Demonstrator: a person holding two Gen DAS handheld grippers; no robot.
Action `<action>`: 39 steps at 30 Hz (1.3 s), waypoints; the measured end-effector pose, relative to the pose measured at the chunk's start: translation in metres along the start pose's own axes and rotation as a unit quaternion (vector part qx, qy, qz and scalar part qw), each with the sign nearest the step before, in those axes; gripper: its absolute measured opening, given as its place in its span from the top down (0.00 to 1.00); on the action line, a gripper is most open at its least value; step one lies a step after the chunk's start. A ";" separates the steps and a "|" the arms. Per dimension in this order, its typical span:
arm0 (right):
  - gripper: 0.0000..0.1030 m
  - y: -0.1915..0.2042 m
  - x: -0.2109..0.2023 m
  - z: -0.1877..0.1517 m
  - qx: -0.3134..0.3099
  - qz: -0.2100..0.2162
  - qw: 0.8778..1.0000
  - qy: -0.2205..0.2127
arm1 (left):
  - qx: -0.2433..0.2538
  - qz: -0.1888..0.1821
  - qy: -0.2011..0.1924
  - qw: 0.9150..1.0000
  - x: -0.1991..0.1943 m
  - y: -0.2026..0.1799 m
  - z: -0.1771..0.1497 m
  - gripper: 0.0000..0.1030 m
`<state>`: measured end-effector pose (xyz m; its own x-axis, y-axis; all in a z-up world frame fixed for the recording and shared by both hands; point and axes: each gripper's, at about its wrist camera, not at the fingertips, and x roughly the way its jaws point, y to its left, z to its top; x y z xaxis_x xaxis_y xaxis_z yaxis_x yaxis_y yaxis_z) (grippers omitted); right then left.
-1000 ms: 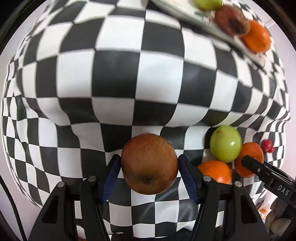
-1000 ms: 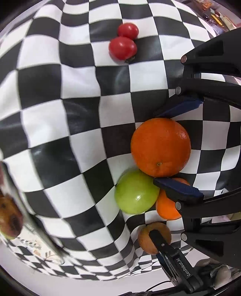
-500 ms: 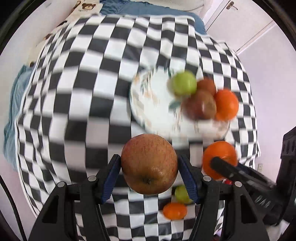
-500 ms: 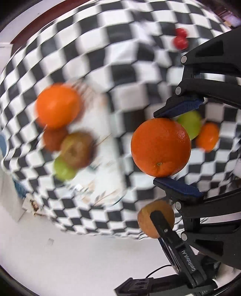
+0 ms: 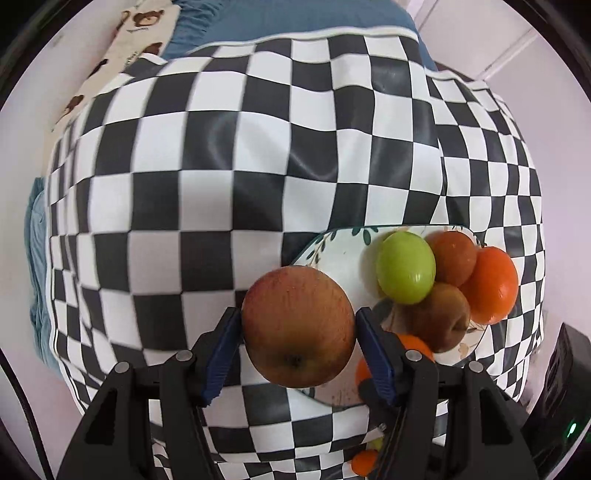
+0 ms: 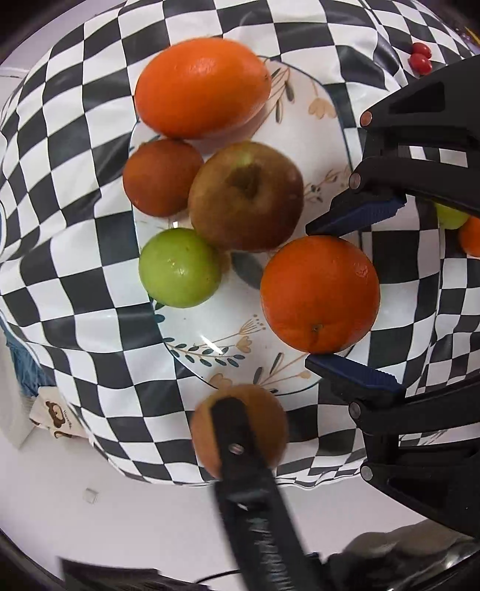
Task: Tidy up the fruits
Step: 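Set the red apple and orange on the plate, open both tools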
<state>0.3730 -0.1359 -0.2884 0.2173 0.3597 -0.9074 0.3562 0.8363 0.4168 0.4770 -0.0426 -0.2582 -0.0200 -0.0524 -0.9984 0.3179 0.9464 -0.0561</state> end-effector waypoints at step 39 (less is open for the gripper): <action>0.10 -0.042 -0.126 -0.062 -0.071 -0.135 0.983 -0.107 | -0.031 0.049 -0.179 0.982 -0.095 -0.015 -0.138 0.07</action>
<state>0.2747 -0.1906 -0.1950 0.3234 0.0352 -0.9456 0.3005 0.9437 0.1379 0.3433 -0.0083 -0.1618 0.3467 -0.0582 -0.9362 0.2434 0.9695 0.0299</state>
